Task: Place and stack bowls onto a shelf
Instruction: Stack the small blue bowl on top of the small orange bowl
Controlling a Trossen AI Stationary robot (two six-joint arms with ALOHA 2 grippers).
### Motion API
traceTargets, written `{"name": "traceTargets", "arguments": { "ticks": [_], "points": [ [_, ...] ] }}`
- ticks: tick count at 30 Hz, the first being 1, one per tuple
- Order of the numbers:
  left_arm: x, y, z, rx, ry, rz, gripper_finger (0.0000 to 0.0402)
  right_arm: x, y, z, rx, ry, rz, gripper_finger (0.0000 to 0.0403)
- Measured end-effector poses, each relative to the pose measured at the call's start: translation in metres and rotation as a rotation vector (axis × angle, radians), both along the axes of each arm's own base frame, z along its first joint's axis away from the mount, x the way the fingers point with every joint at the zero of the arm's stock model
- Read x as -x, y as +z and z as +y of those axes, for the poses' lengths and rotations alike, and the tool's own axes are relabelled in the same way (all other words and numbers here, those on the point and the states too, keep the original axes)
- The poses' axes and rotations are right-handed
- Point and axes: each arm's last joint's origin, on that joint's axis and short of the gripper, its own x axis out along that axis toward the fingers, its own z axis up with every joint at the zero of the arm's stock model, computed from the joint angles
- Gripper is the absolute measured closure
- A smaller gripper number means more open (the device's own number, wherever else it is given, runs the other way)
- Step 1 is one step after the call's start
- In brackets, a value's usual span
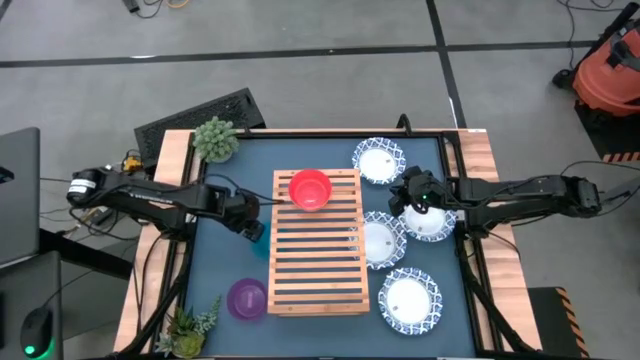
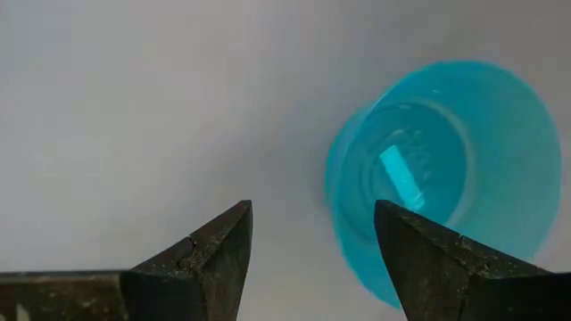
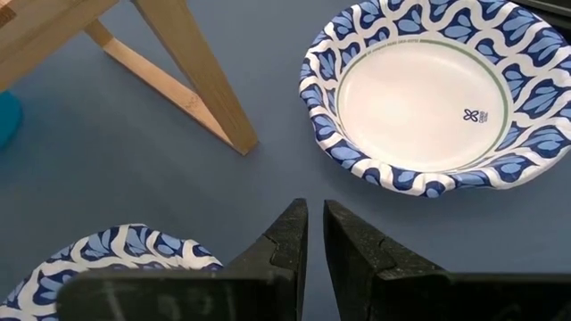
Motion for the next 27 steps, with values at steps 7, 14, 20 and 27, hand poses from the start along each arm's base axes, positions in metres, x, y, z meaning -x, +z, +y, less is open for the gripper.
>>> {"name": "traceTargets", "arguments": {
  "ticks": [7,14,20,27],
  "points": [
    [-0.008,-0.015,-0.001,0.005,-0.014,0.072,0.0182,0.001,-0.001,0.0,-0.004,-0.002,0.018,0.0335],
    [-0.017,-0.023,-0.002,0.059,-0.055,0.067,0.0211,0.001,-0.001,0.0,-0.004,-0.001,0.018,0.0335],
    [-0.013,-0.022,-0.002,0.075,-0.019,0.094,0.0301,0.001,-0.001,0.0,-0.003,-0.001,0.019,0.0335],
    [-0.004,-0.025,-0.002,0.096,0.044,0.191,0.0395,0.001,-0.001,0.0,-0.002,0.0,0.019,0.0335]
  ]
}}
